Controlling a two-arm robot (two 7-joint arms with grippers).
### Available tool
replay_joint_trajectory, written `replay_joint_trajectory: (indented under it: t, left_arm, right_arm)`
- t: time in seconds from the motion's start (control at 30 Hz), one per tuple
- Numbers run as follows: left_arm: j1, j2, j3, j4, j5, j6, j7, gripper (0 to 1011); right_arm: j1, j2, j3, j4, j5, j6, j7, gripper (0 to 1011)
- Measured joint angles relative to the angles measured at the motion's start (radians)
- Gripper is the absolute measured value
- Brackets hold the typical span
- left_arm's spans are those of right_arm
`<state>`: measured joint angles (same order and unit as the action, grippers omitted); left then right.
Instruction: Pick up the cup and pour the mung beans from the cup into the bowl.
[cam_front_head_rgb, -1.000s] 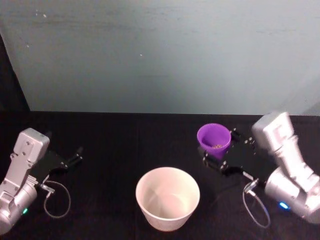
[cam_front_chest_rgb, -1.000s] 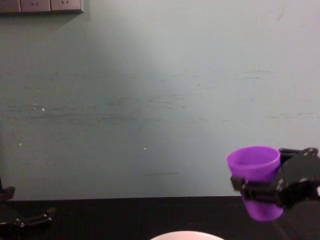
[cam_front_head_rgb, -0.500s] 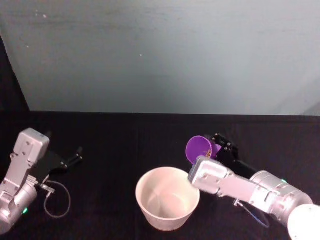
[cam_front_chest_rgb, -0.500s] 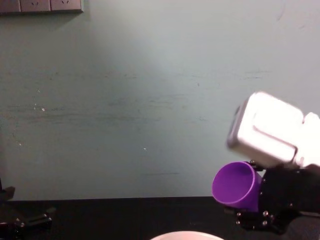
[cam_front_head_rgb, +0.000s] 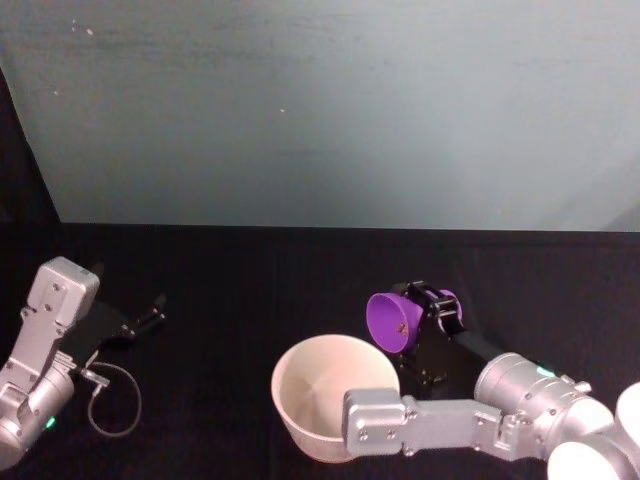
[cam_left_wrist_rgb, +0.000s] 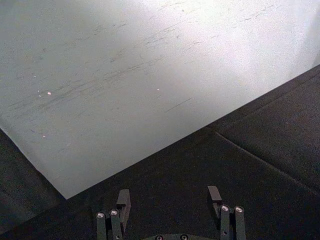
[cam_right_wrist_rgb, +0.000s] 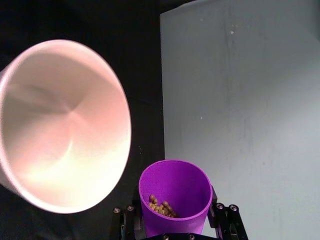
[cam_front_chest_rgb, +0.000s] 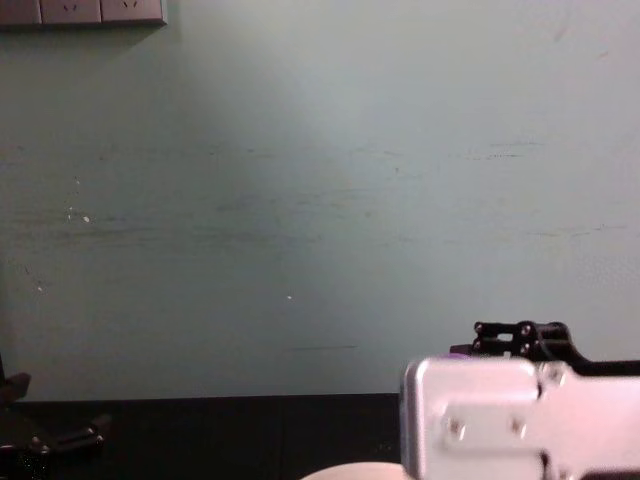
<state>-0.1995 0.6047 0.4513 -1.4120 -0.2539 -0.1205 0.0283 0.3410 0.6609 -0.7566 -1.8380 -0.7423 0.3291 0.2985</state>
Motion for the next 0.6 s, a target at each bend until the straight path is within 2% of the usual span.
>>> replay_joint_trajectory:
  t: [0.07,0.13,0.2,0.33,0.37,0.4,0.6]
  left_arm:
    - [0.000,0.000,0.000,0.000,0.000,0.000,0.000,1003]
    - [0.000,0.000,0.000,0.000,0.000,0.000,0.000,1003]
    - [0.000,0.000,0.000,0.000,0.000,0.000,0.000,1003]
    - [0.000,0.000,0.000,0.000,0.000,0.000,0.000,1003]
    - [0.000,0.000,0.000,0.000,0.000,0.000,0.000,1003]
    - [0.000,0.000,0.000,0.000,0.000,0.000,0.000,1003]
    - [0.000,0.000,0.000,0.000,0.000,0.000,0.000,1003]
  right_arm:
    - [0.005,0.003,-0.013,-0.002,-0.031,0.002,0.008,733]
    - [0.013,0.006,-0.033,-0.003,-0.083,0.003,0.019,733]
    - [0.015,0.007,-0.039,-0.004,-0.096,0.003,0.021,733]
    - [0.028,0.009,-0.069,-0.004,-0.173,0.003,0.032,733]
    - [0.028,0.009,-0.069,-0.004,-0.173,0.003,0.032,733]
    - [0.033,0.009,-0.085,-0.005,-0.217,0.006,0.036,732]
    - [0.041,0.009,-0.115,-0.004,-0.310,0.010,0.044,733]
